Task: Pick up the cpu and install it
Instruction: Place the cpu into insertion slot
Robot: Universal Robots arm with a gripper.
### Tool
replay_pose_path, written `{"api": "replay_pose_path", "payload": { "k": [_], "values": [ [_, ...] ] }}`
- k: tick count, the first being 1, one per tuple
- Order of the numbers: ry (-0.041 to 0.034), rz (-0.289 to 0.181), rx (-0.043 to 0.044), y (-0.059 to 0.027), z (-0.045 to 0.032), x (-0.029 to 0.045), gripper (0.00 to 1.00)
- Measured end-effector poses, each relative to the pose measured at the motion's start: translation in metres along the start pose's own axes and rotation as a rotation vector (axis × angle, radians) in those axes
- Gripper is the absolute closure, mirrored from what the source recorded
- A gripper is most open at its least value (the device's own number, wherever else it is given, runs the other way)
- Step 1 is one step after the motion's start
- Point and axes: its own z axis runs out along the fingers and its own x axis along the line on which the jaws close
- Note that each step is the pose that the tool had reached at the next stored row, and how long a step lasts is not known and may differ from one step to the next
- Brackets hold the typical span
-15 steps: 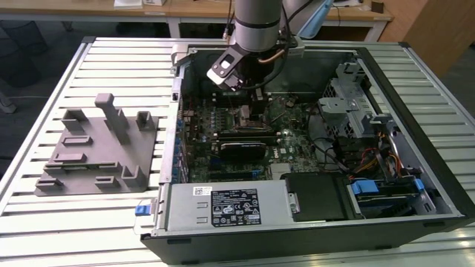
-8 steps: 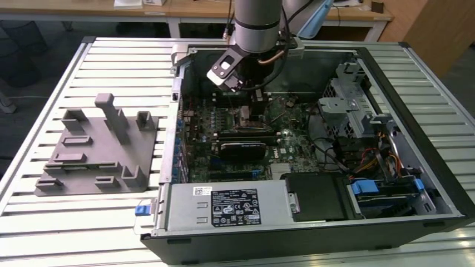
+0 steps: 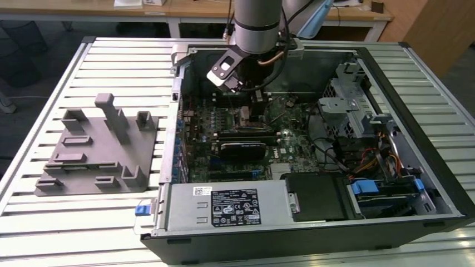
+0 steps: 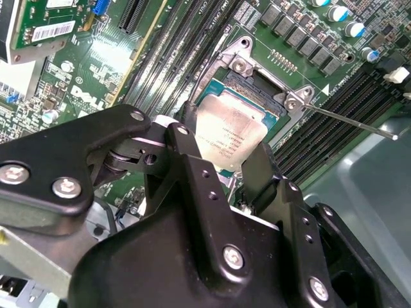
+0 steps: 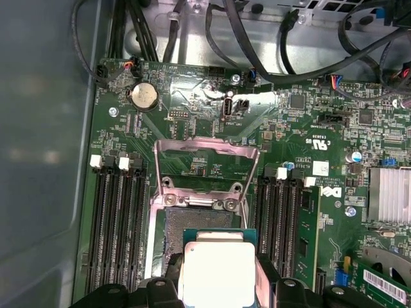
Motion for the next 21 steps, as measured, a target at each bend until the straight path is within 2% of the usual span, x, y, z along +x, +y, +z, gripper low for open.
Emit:
{"api": "replay_pose_path", "payload": {
  "k": [11, 21],
  "values": [
    [0.0001, 0.000, -0.0001, -0.0003, 0.0030, 0.0003, 0.47],
    [-0.0001, 0.001, 0.0001, 0.0000, 0.0140, 0.0053, 0.47]
  ]
}}
